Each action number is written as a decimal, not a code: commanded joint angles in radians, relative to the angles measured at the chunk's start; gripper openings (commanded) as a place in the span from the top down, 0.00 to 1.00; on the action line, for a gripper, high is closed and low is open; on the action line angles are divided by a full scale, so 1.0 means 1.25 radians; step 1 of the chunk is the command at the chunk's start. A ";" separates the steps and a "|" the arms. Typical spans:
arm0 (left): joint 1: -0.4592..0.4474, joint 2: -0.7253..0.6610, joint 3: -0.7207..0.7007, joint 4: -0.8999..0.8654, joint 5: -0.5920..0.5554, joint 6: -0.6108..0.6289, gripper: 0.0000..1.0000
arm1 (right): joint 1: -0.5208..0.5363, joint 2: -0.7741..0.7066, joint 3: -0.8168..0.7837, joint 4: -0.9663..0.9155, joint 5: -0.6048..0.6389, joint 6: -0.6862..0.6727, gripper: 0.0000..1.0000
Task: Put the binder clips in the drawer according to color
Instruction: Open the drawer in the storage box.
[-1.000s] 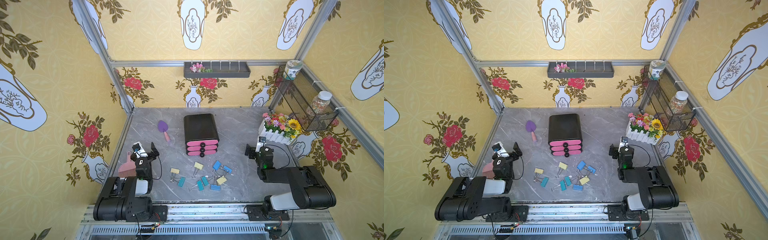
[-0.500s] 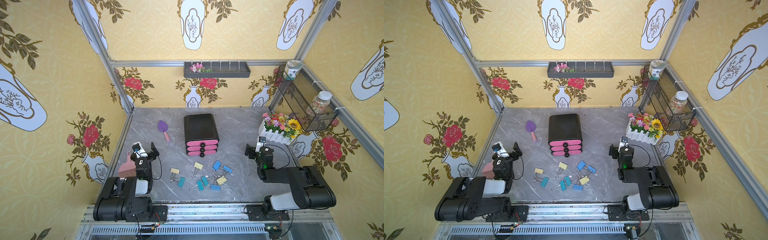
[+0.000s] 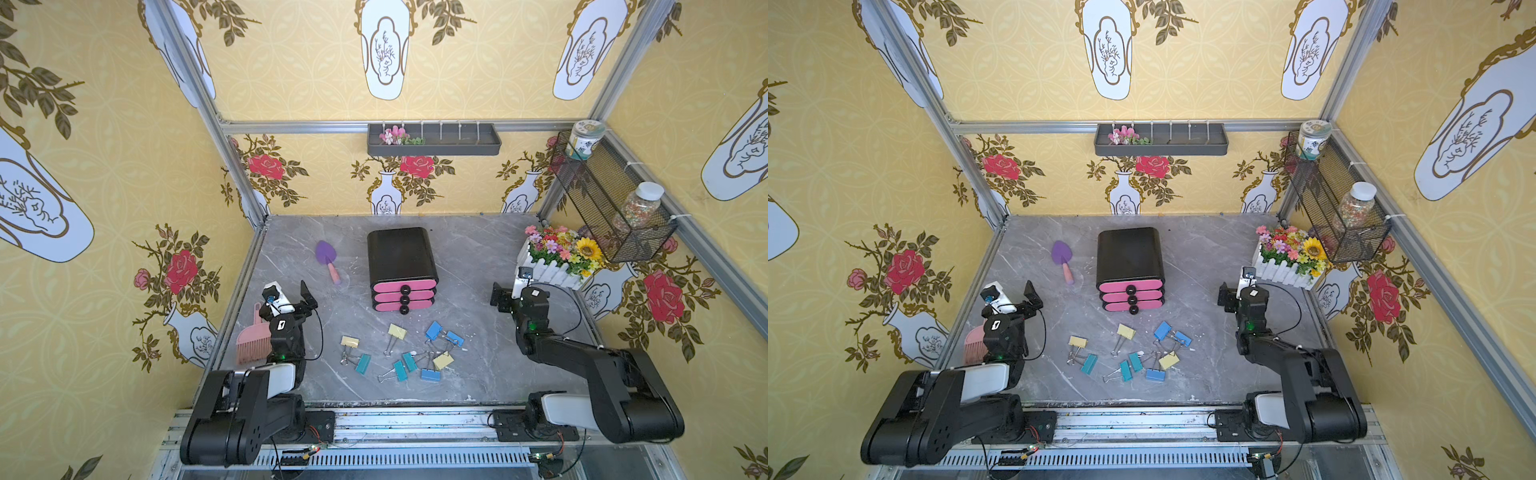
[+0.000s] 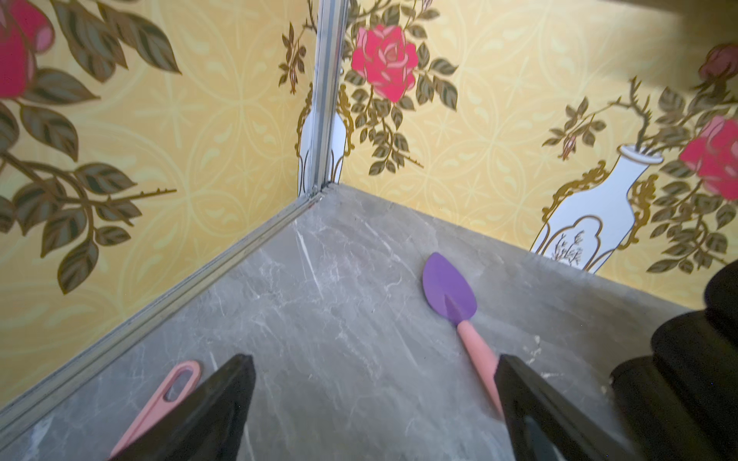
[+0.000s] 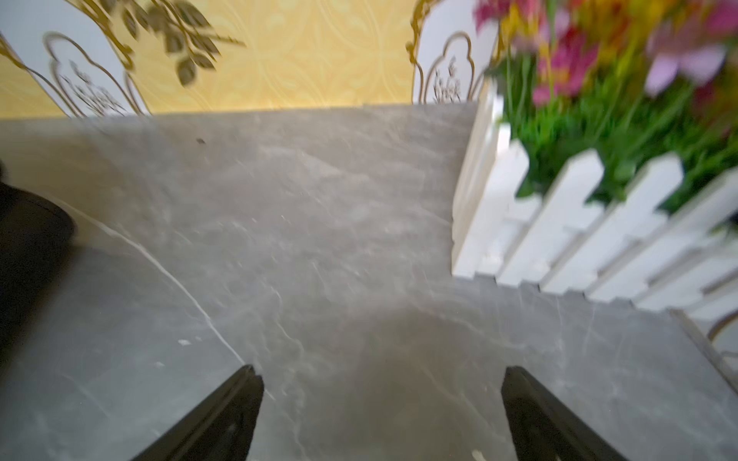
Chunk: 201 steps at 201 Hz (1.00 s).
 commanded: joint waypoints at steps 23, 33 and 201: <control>-0.116 -0.188 0.104 -0.316 -0.255 -0.056 0.00 | 0.013 -0.129 0.148 -0.385 0.035 0.212 0.03; -0.129 -0.245 0.137 -0.430 -0.277 -0.168 0.00 | 0.007 -0.144 0.177 -0.469 0.065 0.321 0.03; -0.372 -0.319 0.372 -1.058 0.467 -0.848 0.41 | 0.516 -0.061 0.408 -0.652 -0.341 0.699 0.31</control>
